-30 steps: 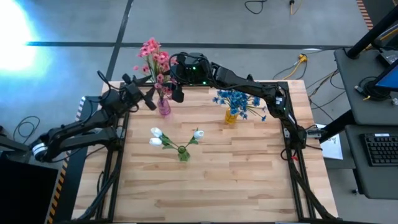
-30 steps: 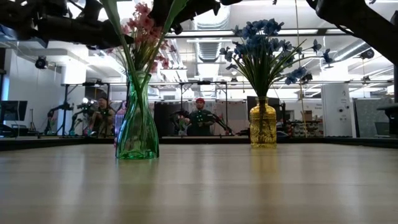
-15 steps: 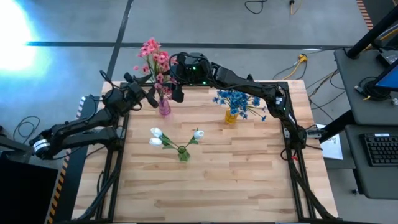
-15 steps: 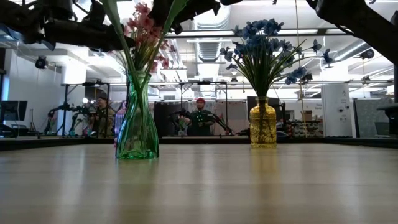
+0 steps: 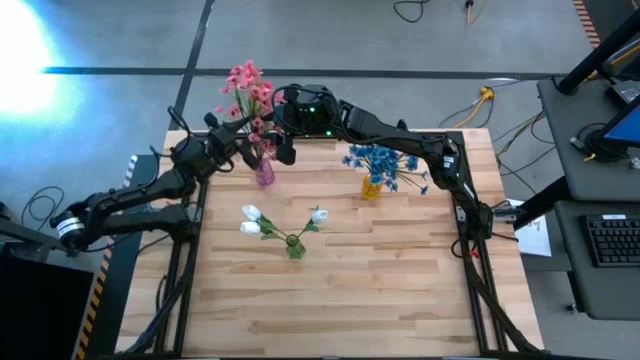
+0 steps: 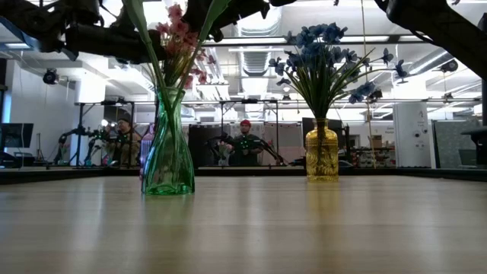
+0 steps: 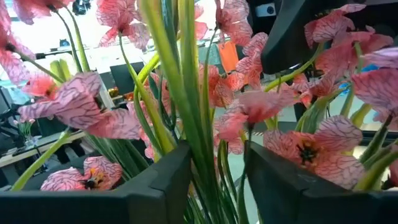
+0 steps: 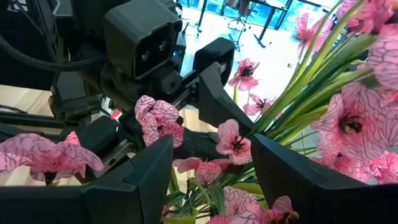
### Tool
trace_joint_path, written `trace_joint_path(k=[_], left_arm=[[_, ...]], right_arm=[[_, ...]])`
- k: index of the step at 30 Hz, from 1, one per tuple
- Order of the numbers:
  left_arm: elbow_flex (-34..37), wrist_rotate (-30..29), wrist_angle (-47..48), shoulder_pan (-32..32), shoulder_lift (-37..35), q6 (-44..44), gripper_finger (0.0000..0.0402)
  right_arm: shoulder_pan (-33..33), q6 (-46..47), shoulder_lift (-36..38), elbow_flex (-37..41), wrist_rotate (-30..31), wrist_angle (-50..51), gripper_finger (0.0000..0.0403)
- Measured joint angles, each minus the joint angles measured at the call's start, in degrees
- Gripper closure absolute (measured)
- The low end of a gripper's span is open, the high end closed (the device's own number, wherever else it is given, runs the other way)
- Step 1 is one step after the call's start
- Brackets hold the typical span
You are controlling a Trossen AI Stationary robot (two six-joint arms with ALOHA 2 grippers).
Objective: Sort flowers into vase by color
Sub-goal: Put the pink flowers into the pink vase
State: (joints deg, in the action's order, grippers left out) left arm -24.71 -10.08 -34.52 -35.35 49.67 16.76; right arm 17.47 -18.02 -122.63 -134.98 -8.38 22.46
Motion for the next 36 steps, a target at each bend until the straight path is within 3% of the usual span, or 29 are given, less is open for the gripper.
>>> trace_joint_path(k=[13, 36], left_arm=[[0.00, -2.89, 3.20, 0.00, -1.33, -2.35, 0.0393], [3.70, -1.10, 4.35, 0.00, -2.10, -7.39, 0.0401]], right_arm=[[0.00, 0.00, 0.00, 0.00, 0.00, 0.13, 0.0193], [0.02, 0.00, 0.00, 0.00, 0.00, 0.08, 0.0193]])
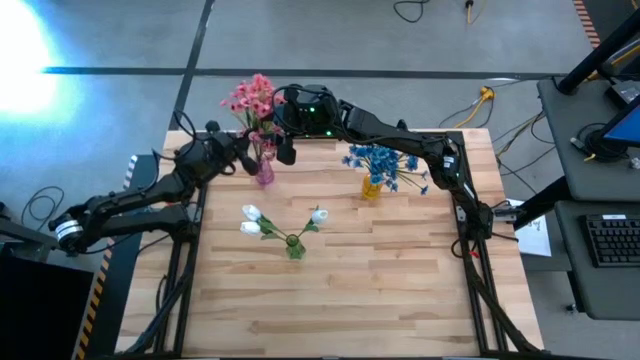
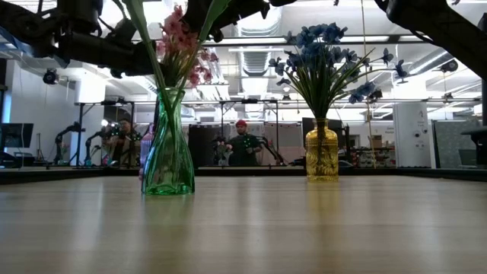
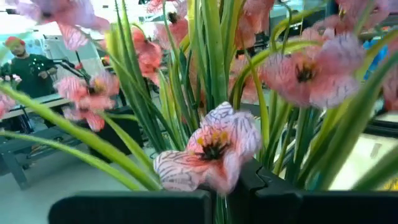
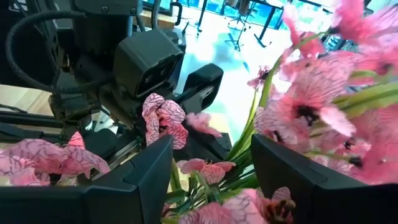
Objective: Sort flowers into vase by color
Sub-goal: Put the pink flowers into the pink vase
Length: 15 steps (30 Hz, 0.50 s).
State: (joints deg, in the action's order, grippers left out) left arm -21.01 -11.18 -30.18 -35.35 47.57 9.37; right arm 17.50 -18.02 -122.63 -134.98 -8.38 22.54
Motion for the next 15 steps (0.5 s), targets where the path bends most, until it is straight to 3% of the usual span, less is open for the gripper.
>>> trace_joint_path(k=[15], left_arm=[[7.85, 0.20, -8.39, 0.00, -0.84, -1.51, 0.0401]], right_arm=[[0.00, -0.02, 0.00, 0.00, 0.02, -0.67, 0.0193]])
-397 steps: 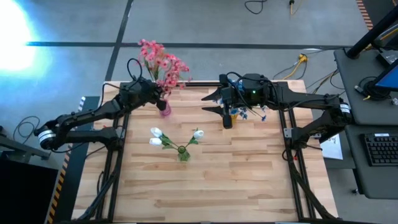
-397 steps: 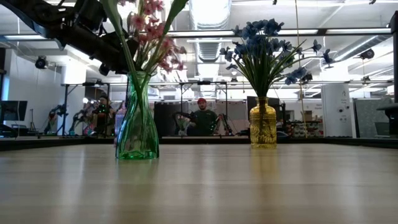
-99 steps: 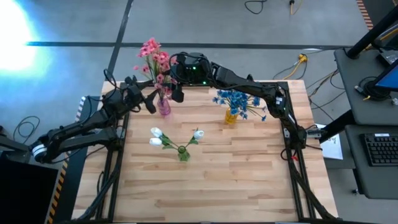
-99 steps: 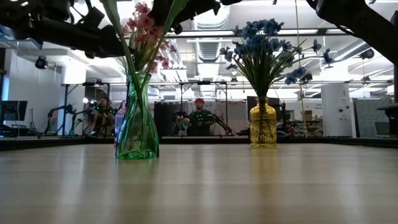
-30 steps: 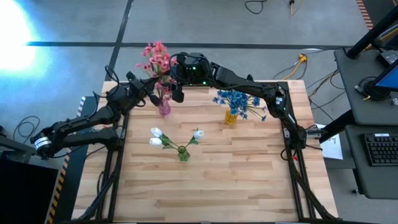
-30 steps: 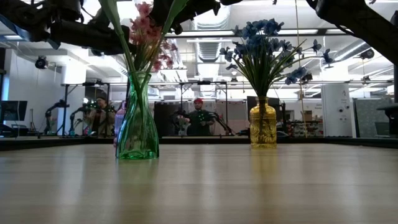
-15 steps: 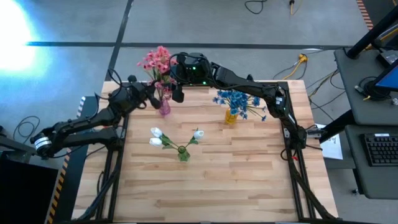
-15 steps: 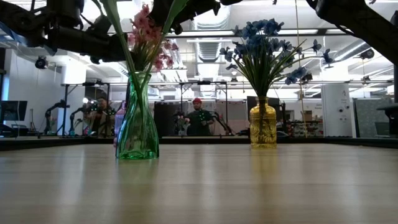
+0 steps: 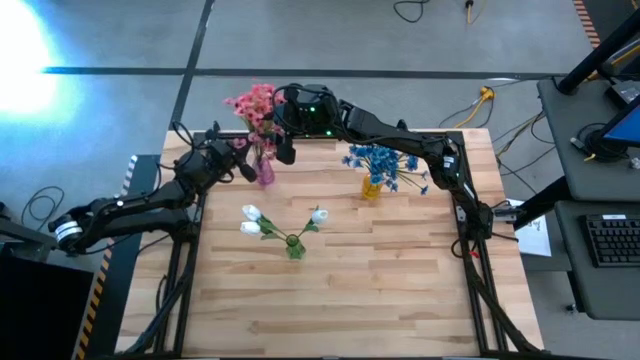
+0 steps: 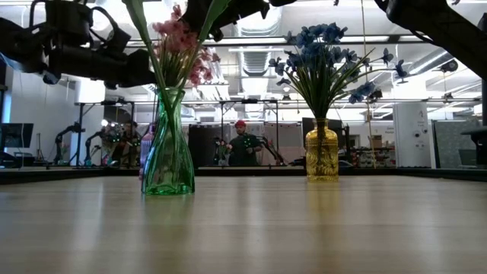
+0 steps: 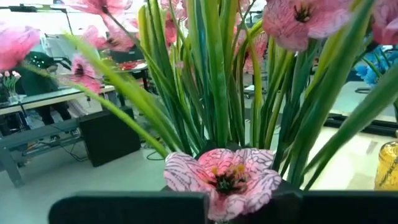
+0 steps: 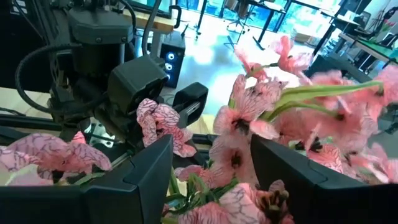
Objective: Sort flowers into vase by color
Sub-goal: Put the pink flowers into the pink vase
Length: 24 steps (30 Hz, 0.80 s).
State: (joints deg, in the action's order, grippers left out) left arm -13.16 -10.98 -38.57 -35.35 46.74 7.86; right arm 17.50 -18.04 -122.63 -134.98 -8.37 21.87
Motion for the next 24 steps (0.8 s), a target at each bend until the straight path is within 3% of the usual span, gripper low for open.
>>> trace_joint_path(k=[24], left_arm=[[4.08, 4.25, -2.38, 0.04, 0.01, 4.05, 0.0401]], right_arm=[[0.00, 0.42, 0.31, -0.02, 0.95, -0.27, 0.0193]])
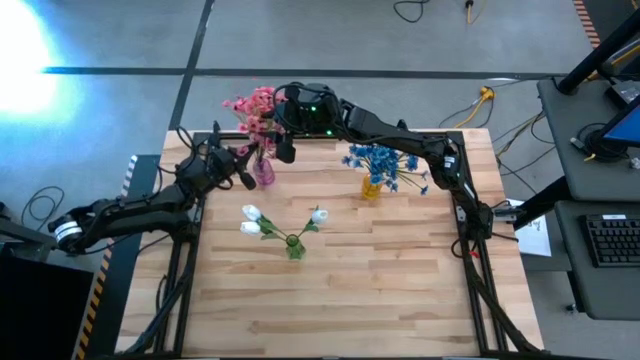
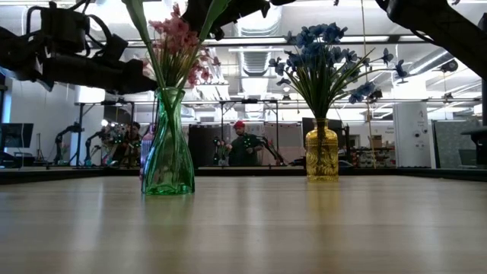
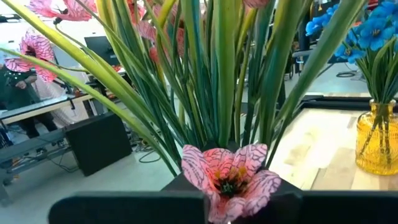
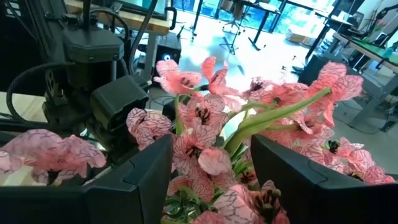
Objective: Sort flowers into vase by color
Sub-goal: Put the pink flowers into the pink vase
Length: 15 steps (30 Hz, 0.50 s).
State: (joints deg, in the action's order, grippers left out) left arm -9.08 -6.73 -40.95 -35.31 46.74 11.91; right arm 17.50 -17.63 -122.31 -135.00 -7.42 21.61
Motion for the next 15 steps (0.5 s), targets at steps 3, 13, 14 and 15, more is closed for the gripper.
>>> trace_joint_path(k=[3, 13, 14, 15], left_arm=[[0.11, -0.02, 0.05, 0.00, 0.00, 0.01, 0.0401], [0.17, -0.04, -0.25, 0.01, 0.02, -0.42, 0.0389], [0.19, -0.02, -0.24, 0.00, 0.02, -0.42, 0.0385], [0.20, 0.06, -0.24, 0.00, 0.02, -0.42, 0.0381]], right_arm=[[0.00, 0.00, 0.19, 0.00, 0.00, 0.02, 0.0193], [0.00, 0.32, 0.84, 0.00, 0.01, 0.50, 0.0193], [0.00, 0.57, 0.91, 0.00, 0.02, 0.50, 0.0193], [0.00, 0.73, 0.93, 0.00, 0.02, 0.52, 0.0193]])
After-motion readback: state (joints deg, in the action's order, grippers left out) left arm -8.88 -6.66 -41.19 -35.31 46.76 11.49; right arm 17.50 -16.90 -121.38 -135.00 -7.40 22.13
